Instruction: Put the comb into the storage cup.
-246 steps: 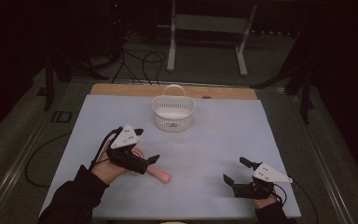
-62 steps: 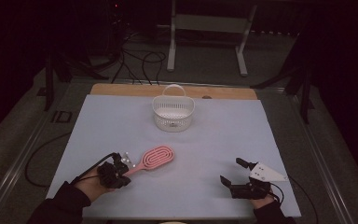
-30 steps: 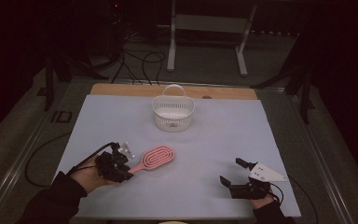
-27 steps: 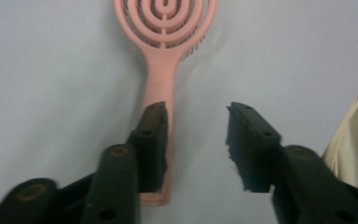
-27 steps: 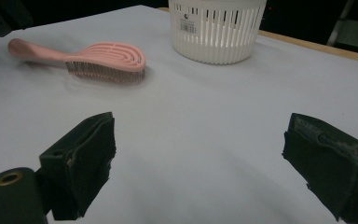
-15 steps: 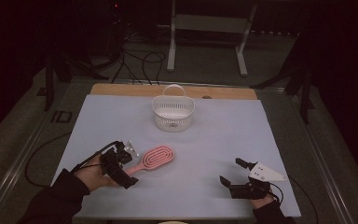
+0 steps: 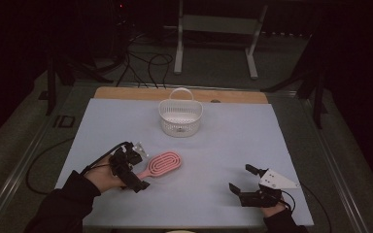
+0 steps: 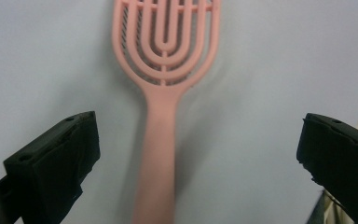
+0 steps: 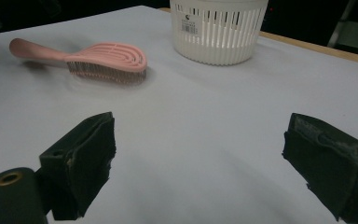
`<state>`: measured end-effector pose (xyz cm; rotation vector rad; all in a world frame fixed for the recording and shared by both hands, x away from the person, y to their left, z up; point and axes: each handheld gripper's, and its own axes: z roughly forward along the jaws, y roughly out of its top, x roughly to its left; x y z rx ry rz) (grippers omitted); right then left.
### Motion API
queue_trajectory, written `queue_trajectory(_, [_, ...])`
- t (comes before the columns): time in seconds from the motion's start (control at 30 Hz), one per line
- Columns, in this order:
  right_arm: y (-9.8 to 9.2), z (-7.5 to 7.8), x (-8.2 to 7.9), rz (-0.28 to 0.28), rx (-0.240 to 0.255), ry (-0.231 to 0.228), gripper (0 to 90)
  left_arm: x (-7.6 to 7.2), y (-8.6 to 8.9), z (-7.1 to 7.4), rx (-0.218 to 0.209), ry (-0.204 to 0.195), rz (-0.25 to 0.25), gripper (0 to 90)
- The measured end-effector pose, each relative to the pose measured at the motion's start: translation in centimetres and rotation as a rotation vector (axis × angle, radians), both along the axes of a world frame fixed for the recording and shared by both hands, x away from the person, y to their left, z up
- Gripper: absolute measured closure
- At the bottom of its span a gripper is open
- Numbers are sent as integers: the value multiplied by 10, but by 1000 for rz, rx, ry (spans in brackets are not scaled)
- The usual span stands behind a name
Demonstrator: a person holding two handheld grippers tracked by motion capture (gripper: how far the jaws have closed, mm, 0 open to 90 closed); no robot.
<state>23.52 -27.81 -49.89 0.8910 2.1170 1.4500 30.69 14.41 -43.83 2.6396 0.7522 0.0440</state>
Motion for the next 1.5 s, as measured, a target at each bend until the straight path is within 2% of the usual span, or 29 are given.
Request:
queue_trajectory(0.1, [0, 0, 0, 0, 0, -3, 89, 4, -2, -3, 10, 4, -8, 1])
queue_trajectory(0.33, [0, 1, 0, 4, -1, -8, 89, 12, 0, -8, 4, 26, 5, 2])
queue_trajectory(0.47, [0, 1, 0, 3, -4, -5, 89, 17, 2, -14, -6, 46, -8, 21])
queue_trajectory(0.87, [0, 0, 0, 4, -7, -4, 89, 23, -2, -29, 41, 61, -12, 22])
queue_trajectory(1.03, [0, 0, 0, 5, -7, -2, 89, 26, -4, -32, 71, 59, -16, 119])
queue_trajectory(1.3, [0, 1, 0, 5, -7, -3, 89, 29, -6, -38, 95, 71, -31, 177])
queue_trajectory(1.5, [0, 0, 0, 5, -4, -3, 90, 29, -10, -40, 119, 75, -37, 303])
